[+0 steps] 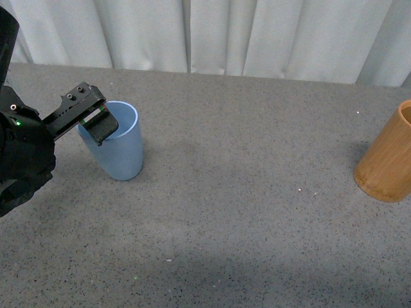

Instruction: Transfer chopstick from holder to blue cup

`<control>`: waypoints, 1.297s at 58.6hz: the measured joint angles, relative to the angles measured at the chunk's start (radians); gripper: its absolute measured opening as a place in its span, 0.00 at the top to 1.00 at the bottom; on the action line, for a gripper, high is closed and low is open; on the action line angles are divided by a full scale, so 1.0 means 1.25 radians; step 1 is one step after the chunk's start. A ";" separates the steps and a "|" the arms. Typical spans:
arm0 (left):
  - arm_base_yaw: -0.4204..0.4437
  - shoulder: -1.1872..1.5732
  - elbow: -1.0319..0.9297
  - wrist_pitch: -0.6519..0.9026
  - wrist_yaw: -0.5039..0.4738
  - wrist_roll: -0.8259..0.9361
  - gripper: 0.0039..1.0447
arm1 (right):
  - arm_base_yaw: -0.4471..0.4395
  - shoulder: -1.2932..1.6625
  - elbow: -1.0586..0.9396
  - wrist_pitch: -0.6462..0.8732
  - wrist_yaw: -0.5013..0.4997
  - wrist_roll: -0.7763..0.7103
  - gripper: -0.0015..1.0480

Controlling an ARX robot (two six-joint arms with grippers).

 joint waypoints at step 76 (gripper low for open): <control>-0.016 -0.088 0.120 -0.085 0.143 0.392 0.97 | 0.000 0.000 0.000 0.000 0.000 0.000 0.09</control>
